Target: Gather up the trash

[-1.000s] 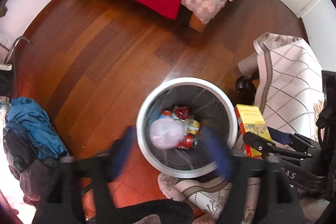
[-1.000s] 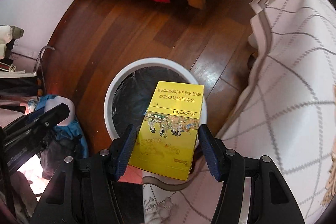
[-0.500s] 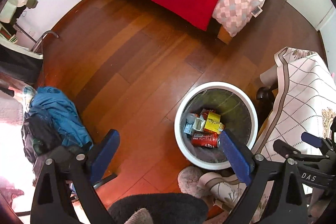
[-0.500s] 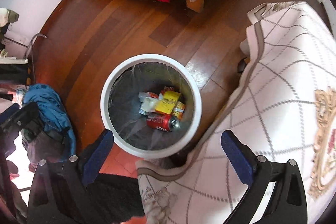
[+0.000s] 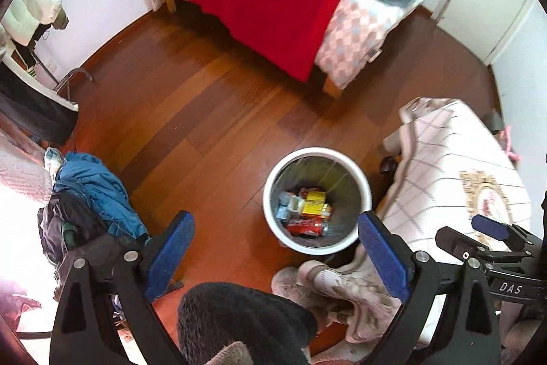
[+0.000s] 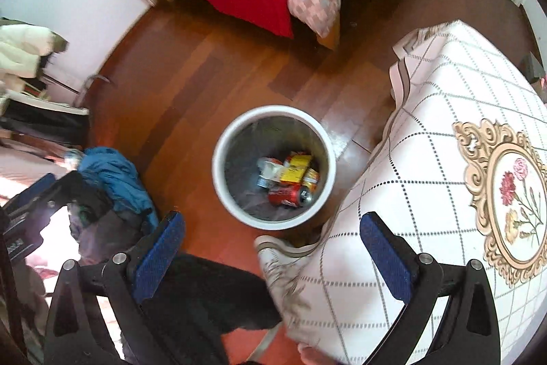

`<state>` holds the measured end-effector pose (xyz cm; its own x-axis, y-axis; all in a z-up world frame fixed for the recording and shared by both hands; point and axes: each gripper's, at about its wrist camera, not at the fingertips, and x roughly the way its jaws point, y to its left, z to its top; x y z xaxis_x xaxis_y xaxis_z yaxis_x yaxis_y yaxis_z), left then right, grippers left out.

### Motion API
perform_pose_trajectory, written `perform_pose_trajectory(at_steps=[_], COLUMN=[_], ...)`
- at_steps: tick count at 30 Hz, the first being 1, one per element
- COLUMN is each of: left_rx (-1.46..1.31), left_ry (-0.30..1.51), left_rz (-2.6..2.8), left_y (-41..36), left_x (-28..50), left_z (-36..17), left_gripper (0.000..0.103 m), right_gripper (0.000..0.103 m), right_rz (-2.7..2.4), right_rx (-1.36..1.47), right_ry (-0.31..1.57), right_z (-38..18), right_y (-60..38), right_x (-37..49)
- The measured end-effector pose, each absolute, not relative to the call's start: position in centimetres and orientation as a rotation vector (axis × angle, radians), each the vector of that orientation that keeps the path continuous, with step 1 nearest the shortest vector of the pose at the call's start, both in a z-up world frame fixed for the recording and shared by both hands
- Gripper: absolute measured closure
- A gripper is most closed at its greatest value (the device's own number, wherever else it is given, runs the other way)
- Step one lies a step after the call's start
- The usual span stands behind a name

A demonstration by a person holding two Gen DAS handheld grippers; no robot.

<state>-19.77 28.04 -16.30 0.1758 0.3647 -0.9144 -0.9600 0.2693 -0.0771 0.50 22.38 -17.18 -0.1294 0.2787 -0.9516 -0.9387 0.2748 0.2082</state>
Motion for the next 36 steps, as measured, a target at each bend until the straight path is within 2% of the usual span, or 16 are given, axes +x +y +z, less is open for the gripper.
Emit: perform_pose_trajectory(at_steps=[11, 17, 25, 36], left_rx=[-0.785, -0.788, -0.808, -0.823], left_ry=[0.833, 0.798, 0.772, 0.774], left_rz=[0.978, 0.930, 0.907, 0.898], left_y=[24.1, 22.6, 21.8, 21.6], left_x=[-20.1, -20.8, -22.0, -22.5], left_z=[-8.8, -6.4, -4.9, -5.0], left_gripper=[0.005, 0.005, 0.005, 0.005], right_gripper=[0.000, 0.000, 0.000, 0.000], right_rz=[1.364, 1.426, 1.485, 1.499], right_rx=[-0.579, -0.547, -0.539, -0.570], right_ry=[1.208, 1.220, 1.229, 1.242], right_z=[-5.8, -2.3, 0.1, 0.2], right_y=[16.8, 15.2, 14.4, 14.7], right_x=[-0.7, -1.4, -2.2, -2.7])
